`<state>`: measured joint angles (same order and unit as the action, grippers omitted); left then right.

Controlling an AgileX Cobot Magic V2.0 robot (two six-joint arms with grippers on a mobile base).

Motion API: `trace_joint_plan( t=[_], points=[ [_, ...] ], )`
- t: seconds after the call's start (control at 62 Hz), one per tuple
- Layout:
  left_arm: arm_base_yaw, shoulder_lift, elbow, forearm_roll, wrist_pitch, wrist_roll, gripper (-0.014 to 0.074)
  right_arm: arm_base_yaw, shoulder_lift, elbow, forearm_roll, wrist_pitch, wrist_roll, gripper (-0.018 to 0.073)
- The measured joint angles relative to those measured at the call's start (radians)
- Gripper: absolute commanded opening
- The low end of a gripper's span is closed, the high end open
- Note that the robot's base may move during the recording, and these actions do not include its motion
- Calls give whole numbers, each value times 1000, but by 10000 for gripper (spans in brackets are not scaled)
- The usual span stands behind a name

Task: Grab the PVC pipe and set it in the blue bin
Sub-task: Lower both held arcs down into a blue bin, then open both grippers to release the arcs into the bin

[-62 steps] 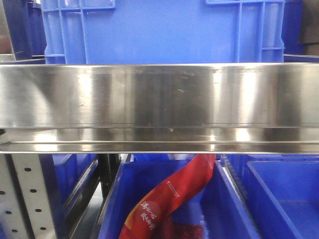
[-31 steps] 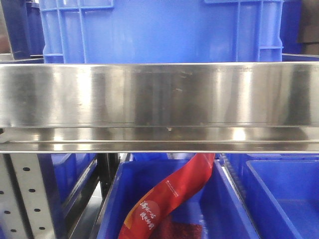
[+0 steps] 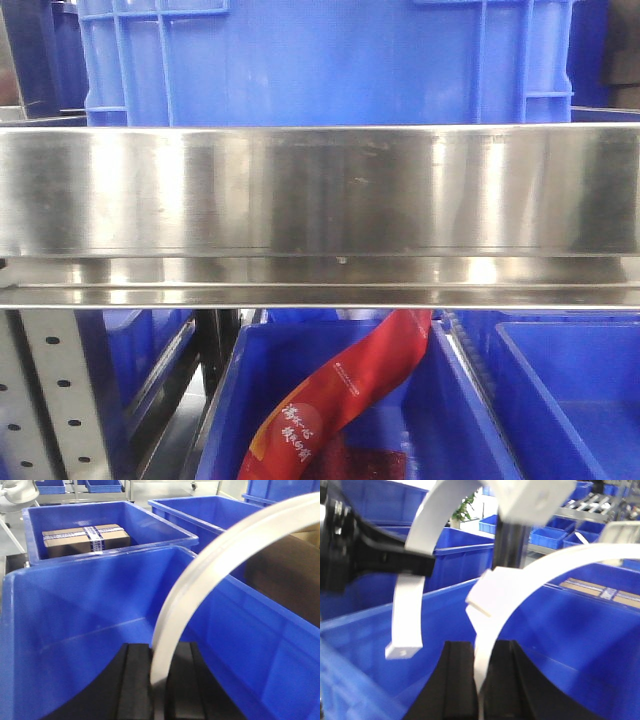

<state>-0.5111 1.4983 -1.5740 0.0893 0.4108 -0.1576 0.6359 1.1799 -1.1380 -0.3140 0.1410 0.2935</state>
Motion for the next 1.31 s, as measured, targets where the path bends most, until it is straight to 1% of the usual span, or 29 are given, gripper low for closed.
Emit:
trace_joint_plan(
  t=[0.113, 0.21, 0.339, 0.468, 0.548, 0.596, 0.629, 0.661, 0.693, 0.709, 0.742, 0.774, 0.79, 0.854, 0.903, 0.951, 1.016, 1.064, 1.306],
  points=[
    [0, 16, -2, 0, -32, 0, -111, -6, 44, -79, 30, 102, 0, -169],
    [2, 25, -2, 0, -34, 0, -111, -7, 98, -139, 52, 180, 0, -169],
    [6, 33, -2, 0, -51, 0, -111, -7, 169, -208, 63, 226, 0, -169],
    [6, 33, -5, 0, -61, 0, -111, -7, 189, -213, 65, 251, 0, -167],
    [6, 33, -5, 0, -63, 0, -111, -7, 196, -213, 66, 268, 0, -124],
    [6, 33, -5, 0, -63, 0, -110, -7, 198, -213, 66, 271, 0, -58],
    [6, 33, -5, 0, -63, 0, -104, -7, 198, -213, 67, 271, 0, 6],
    [6, 33, -5, 0, -63, 0, -86, -7, 198, -213, 67, 274, 0, 66],
    [6, 33, -5, 0, -61, 0, -47, -7, 198, -213, 69, 276, 0, 131],
    [6, 33, -5, 0, -61, 0, -27, -7, 198, -213, 68, 276, 0, 178],
    [6, 33, -5, 0, -59, 0, 20, -7, 198, -213, 68, 280, 0, 237],
    [6, 33, -5, 0, -54, 0, 90, -7, 198, -213, 71, 285, 0, 302],
    [6, 33, -5, 0, -49, 0, 136, -7, 198, -213, 74, 286, 0, 325],
    [6, 33, -5, 0, -37, 0, 259, -7, 198, -213, 81, 289, 0, 398],
    [6, 33, -5, 0, -22, 0, 351, -7, 198, -213, 96, 289, -2, 419],
    [6, 33, -5, 0, -4, 0, 419, -7, 198, -213, 110, 289, -2, 419],
    [6, 35, -5, 0, 24, 0, 476, -7, 198, -215, 126, 289, -2, 412],
    [6, 35, -5, 0, 41, 0, 489, -7, 198, -215, 137, 289, -2, 412],
    [6, 35, -5, -2, 88, 0, 472, -7, 198, -215, 158, 304, -2, 412]
  ],
)
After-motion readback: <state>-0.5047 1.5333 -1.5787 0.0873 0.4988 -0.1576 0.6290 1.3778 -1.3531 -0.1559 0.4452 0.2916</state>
